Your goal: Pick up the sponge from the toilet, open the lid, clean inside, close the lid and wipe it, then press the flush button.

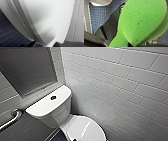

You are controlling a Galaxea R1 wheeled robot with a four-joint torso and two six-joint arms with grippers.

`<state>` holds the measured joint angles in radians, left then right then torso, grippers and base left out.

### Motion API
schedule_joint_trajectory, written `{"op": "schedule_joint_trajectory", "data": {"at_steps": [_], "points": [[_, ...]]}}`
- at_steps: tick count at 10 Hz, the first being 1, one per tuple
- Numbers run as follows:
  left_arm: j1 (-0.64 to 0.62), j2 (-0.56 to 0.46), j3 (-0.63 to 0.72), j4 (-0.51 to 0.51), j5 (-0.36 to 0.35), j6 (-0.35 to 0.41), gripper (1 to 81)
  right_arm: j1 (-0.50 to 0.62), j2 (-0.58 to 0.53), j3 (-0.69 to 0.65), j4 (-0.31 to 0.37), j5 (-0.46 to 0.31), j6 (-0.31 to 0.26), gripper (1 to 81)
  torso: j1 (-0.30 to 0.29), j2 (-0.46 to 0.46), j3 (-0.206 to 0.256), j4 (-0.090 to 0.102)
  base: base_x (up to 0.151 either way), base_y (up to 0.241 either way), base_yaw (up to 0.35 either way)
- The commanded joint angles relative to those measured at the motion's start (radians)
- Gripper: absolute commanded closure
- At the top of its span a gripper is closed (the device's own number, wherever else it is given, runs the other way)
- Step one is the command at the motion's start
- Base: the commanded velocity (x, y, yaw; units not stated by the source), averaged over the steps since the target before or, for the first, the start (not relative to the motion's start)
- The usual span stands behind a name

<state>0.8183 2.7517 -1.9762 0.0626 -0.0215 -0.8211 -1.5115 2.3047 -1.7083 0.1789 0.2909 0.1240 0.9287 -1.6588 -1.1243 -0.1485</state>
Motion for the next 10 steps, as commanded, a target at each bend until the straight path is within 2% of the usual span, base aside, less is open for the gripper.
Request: {"op": "schedule_joint_trajectory", "data": {"at_steps": [1,6,10], "points": [[-0.116,0.017,0.046,0.000,-0.014,0.000,1.0,0.009,-0.051,0.015,-0.004,-0.068,0.003,81.1,0.000,0.000,0.000,0.000,0.000,0.000,0.000],[-0.119,0.008,0.079,0.000,-0.020,0.000,1.0,0.016,-0.045,0.015,-0.004,-0.070,0.003,81.1,0.000,0.000,0.000,0.000,0.000,0.000,0.000],[-0.118,0.042,0.002,0.000,-0.021,0.000,1.0,0.018,-0.048,0.020,-0.003,-0.070,0.003,81.1,0.000,0.000,0.000,0.000,0.000,0.000,0.000]]}}
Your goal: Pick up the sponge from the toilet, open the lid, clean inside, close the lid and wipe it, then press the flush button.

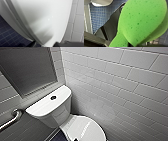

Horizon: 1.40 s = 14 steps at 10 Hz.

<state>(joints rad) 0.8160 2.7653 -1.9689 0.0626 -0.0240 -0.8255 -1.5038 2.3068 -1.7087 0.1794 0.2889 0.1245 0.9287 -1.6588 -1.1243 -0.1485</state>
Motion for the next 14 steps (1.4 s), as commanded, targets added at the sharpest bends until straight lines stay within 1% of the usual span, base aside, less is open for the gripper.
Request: {"op": "schedule_joint_trajectory", "data": {"at_steps": [1,2,6,8,9,12,14], "points": [[-0.113,0.039,-0.021,-0.001,-0.040,0.005,1.0,0.010,-0.053,0.022,-0.003,-0.068,0.003,81.1,0.000,0.000,0.000,0.000,0.000,0.000,0.000],[-0.113,0.045,-0.028,-0.001,-0.063,0.005,1.0,0.010,-0.053,0.023,-0.001,-0.068,0.004,81.1,0.000,0.000,0.000,0.000,0.000,0.000,0.000],[-0.113,0.044,-0.022,0.000,-0.085,0.005,1.0,0.013,-0.048,0.023,-0.001,-0.068,0.004,81.1,0.000,0.000,0.000,0.000,0.000,0.000,0.000],[-0.113,0.042,-0.021,0.011,-0.112,0.005,1.0,0.013,-0.048,0.023,-0.001,-0.068,0.004,81.1,0.000,0.000,0.000,0.000,0.000,0.000,0.000],[-0.114,0.041,-0.021,0.040,-0.134,0.005,1.0,0.013,-0.051,0.025,-0.001,-0.068,0.004,81.1,0.000,0.000,0.000,0.000,0.000,0.000,0.000],[-0.111,0.045,-0.022,0.127,-0.148,0.005,1.0,0.013,-0.053,0.025,0.000,-0.067,0.004,81.1,0.000,0.000,0.000,0.000,0.000,0.000,0.000],[-0.103,0.041,-0.002,0.175,-0.178,0.005,1.0,0.016,-0.053,0.025,0.002,-0.068,0.004,81.1,0.000,0.000,0.000,0.000,0.000,0.000,0.000]]}}
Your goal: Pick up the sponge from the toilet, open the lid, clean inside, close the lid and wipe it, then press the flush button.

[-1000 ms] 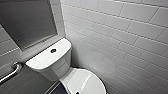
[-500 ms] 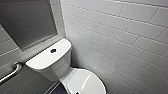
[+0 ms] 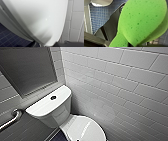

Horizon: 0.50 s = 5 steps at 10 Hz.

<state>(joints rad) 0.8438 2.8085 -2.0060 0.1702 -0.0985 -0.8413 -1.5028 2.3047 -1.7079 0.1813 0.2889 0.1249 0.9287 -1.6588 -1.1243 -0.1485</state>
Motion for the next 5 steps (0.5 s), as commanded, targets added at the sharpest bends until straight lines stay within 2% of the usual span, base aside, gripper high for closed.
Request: {"op": "schedule_joint_trajectory", "data": {"at_steps": [1,5], "points": [[-0.130,-0.007,0.055,0.083,-0.106,0.021,1.0,0.015,-0.051,0.024,0.000,-0.068,0.004,81.1,0.000,0.000,0.000,0.000,0.000,0.000,0.000],[-0.125,-0.052,0.136,0.081,-0.130,0.021,1.0,0.015,-0.049,0.027,-0.002,-0.067,0.004,81.1,0.000,0.000,0.000,0.000,0.000,0.000,0.000]]}}
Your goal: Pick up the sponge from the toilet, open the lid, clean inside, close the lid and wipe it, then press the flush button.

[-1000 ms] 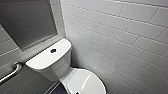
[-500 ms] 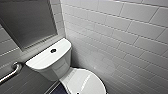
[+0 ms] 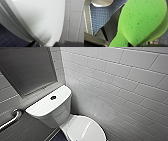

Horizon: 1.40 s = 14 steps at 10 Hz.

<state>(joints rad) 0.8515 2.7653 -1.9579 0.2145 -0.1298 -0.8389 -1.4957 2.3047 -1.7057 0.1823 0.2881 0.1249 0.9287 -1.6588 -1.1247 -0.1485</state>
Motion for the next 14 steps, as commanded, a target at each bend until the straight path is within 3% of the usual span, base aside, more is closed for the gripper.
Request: {"op": "schedule_joint_trajectory", "data": {"at_steps": [1,8,10,14], "points": [[-0.128,-0.019,0.097,0.029,-0.108,0.008,1.0,0.008,-0.048,0.023,-0.003,-0.066,0.004,81.1,0.000,0.000,0.000,0.000,0.000,0.000,0.000],[-0.124,-0.042,0.089,0.020,-0.136,-0.192,1.0,0.010,-0.043,0.025,-0.001,-0.064,0.016,81.1,0.000,0.000,-0.001,0.000,0.000,0.000,0.000],[-0.126,-0.051,0.102,0.020,-0.149,-0.203,1.0,0.010,-0.040,0.019,-0.006,-0.063,0.055,81.1,0.000,0.000,-0.001,0.000,0.000,0.000,0.000],[-0.122,-0.082,0.152,0.036,-0.136,-0.200,1.0,0.021,-0.032,0.011,-0.006,-0.064,0.053,81.1,0.000,0.000,-0.001,0.000,0.000,0.000,0.000]]}}
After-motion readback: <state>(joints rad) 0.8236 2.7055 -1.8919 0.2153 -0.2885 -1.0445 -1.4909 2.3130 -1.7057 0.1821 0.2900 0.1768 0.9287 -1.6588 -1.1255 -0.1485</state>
